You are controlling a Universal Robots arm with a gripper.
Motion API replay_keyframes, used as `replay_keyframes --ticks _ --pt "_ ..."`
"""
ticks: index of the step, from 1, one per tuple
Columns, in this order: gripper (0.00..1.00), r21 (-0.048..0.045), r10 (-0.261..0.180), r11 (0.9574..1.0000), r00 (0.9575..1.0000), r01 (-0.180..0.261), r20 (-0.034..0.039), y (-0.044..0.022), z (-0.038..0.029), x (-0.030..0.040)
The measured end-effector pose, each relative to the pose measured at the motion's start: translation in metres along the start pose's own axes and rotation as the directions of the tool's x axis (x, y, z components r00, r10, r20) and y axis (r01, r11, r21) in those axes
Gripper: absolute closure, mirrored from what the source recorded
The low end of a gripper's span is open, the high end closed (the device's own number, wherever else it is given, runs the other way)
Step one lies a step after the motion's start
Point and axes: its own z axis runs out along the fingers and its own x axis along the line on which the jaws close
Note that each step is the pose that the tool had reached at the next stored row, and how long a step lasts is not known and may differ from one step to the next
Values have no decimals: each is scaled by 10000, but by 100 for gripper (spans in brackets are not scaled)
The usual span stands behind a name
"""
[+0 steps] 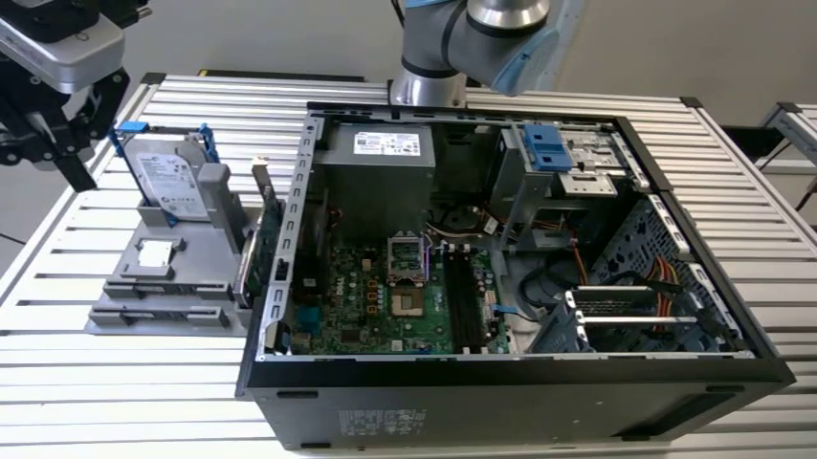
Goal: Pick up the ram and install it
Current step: 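Pick up the ram and move it above insertion slot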
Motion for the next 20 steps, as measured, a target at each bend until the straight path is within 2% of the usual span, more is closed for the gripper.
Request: replay_keyframes --ticks 10,20 --pt "100 0 -747 9972 9972 747 -34 0 0 0" --pt "100 -3 -1523 9883 9883 1523 -70 0 0 0"
